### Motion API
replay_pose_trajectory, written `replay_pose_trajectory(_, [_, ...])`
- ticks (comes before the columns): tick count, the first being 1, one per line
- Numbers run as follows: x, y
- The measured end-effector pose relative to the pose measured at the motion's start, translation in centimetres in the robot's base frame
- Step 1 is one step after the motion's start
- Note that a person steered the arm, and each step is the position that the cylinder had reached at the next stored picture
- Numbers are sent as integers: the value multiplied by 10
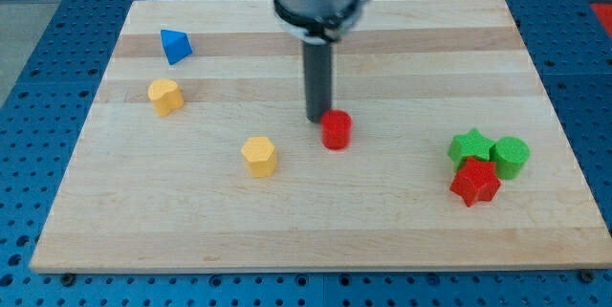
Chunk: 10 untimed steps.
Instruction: Push the red circle left to the red star
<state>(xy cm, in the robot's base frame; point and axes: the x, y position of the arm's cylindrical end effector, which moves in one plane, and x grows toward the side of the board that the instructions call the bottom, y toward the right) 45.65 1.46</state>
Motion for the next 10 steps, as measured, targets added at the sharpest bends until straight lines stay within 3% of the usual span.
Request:
replay_pose_trajectory(2, [84,51])
replay_pose_trajectory(4, [74,40])
replay_pose_trajectory(6, [162,23])
replay_pose_trajectory(10, [98,87])
